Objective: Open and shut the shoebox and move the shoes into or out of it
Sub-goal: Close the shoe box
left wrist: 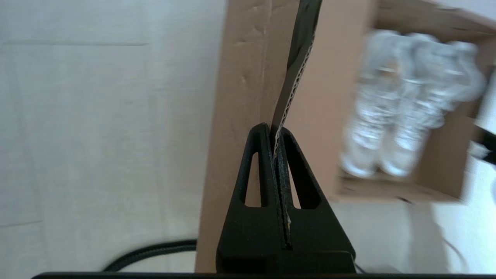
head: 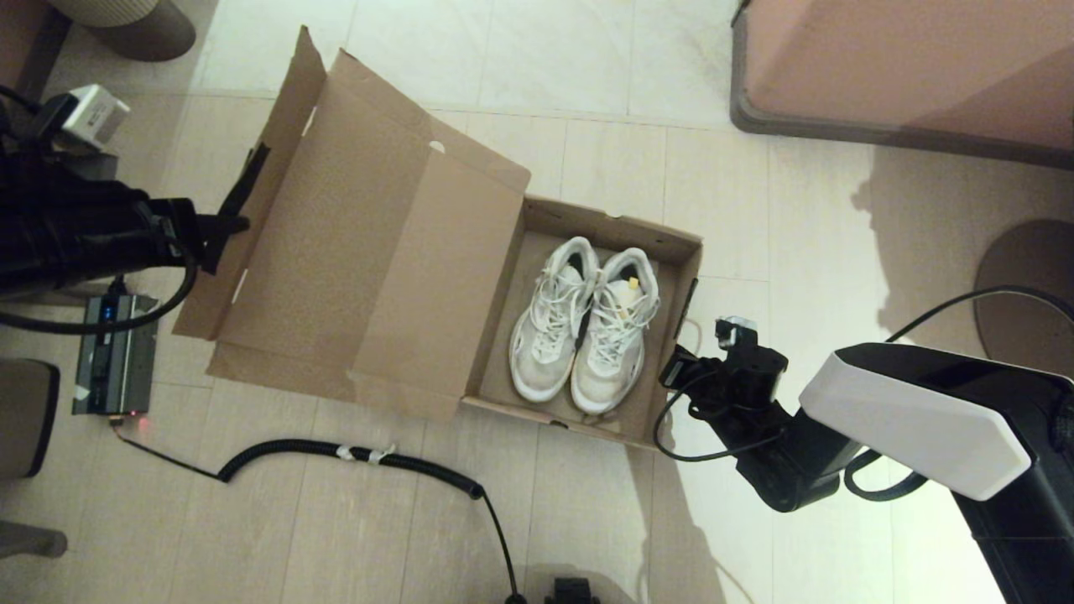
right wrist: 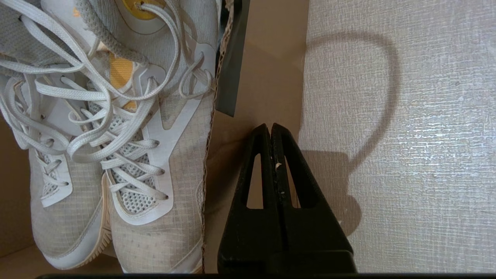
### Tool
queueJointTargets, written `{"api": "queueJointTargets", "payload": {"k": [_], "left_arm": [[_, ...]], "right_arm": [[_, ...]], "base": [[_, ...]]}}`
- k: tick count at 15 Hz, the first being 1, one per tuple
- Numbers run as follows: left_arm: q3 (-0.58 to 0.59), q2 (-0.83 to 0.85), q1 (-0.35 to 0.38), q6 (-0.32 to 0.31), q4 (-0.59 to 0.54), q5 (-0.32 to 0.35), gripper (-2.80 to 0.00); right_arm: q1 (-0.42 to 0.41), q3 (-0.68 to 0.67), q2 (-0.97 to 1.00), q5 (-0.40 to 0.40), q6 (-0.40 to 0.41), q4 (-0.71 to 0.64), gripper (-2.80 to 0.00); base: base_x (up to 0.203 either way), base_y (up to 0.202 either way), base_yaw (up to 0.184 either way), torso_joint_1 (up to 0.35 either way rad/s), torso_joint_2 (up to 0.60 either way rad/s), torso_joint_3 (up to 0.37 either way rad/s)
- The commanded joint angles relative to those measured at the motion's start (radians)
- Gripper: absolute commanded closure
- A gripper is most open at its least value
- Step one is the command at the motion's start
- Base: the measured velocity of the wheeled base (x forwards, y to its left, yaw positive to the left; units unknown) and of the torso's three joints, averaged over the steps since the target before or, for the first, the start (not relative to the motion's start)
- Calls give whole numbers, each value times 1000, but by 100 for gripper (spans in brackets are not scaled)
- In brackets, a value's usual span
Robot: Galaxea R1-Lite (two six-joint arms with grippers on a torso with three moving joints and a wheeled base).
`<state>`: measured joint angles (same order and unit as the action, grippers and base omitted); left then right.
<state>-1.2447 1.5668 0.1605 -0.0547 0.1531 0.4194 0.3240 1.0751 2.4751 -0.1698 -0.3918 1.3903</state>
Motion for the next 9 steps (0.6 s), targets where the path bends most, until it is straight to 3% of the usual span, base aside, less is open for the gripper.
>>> {"api": "queueJointTargets", "payload": {"k": [1, 3, 6, 9], "left_arm": [[-21, -77, -39, 0, -54, 1, 0], [-37, -123, -77, 0, -131, -14, 0], [-40, -171, -160, -2, -196, -109, 0], [-42, -216, -225, -2, -253, -123, 0]], "right_arm": [[0, -1, -10, -2, -2, 10, 0], [0, 0, -7, -7, -1, 9, 0], [1, 0, -2, -8, -1, 9, 0], [0, 2, 4, -10, -1, 9, 0]], "base": [[0, 0, 0, 0, 0, 0], [0, 0, 0, 0, 0, 0], [0, 0, 0, 0, 0, 0], [0, 0, 0, 0, 0, 0]]}}
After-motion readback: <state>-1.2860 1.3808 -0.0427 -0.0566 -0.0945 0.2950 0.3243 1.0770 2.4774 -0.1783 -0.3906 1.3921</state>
